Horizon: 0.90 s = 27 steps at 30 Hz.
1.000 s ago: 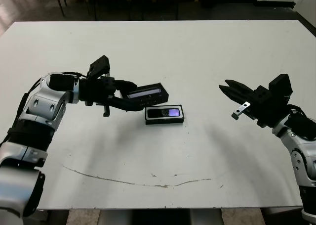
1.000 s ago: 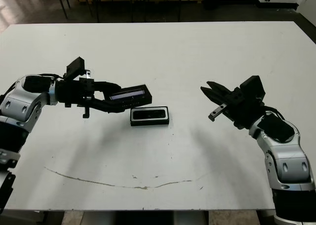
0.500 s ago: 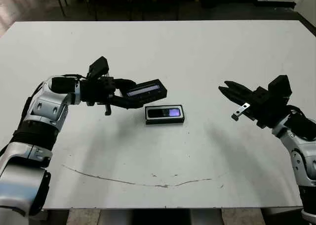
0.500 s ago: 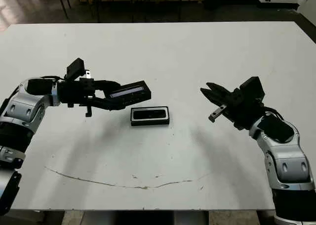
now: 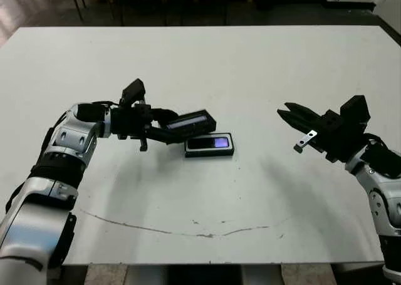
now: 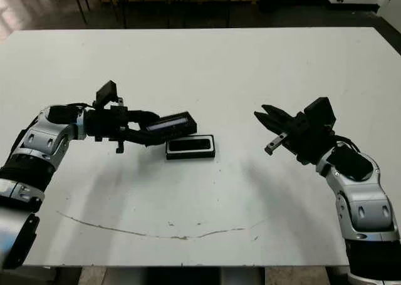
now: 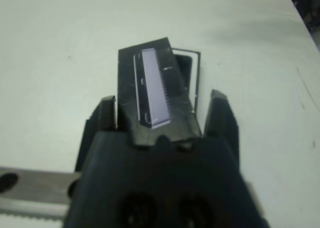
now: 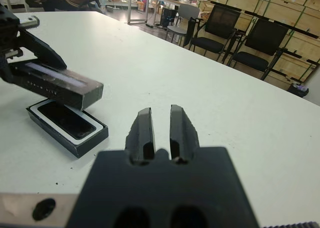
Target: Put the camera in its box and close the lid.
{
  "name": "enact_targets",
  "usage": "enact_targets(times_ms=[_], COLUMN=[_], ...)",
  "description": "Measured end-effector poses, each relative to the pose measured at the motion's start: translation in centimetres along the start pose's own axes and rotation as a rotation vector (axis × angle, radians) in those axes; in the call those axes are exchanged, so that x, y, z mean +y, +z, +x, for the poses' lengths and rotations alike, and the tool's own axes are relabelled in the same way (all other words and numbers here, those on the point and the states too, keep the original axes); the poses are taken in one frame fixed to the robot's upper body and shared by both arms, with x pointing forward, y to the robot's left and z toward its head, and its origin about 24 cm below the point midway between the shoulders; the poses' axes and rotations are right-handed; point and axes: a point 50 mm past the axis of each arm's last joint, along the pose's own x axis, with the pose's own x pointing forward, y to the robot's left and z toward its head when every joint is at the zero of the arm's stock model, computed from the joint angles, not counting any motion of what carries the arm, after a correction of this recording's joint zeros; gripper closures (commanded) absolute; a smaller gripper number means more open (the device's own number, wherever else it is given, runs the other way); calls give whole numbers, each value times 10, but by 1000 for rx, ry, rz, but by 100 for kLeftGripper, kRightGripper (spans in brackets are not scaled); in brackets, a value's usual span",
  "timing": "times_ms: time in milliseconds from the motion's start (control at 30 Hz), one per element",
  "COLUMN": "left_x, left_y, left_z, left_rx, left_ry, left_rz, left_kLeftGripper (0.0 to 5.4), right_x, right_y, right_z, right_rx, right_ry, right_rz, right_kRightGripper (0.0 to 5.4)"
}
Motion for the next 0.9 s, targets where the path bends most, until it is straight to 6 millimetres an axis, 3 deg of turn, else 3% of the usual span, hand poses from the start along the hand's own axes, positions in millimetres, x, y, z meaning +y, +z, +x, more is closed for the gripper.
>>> enact_targets(times_ms=[900], left_x=[0], left_y=[-3], left_z=[17], left_rx=[97], left_ry=[-103], left_rz=[18], left_kLeftGripper=[416], right_x=[-1], right_y=[0], right_z=[-1], right_rx=[23], right_ry=[2], right_rz=[1], right_kRightGripper=[540])
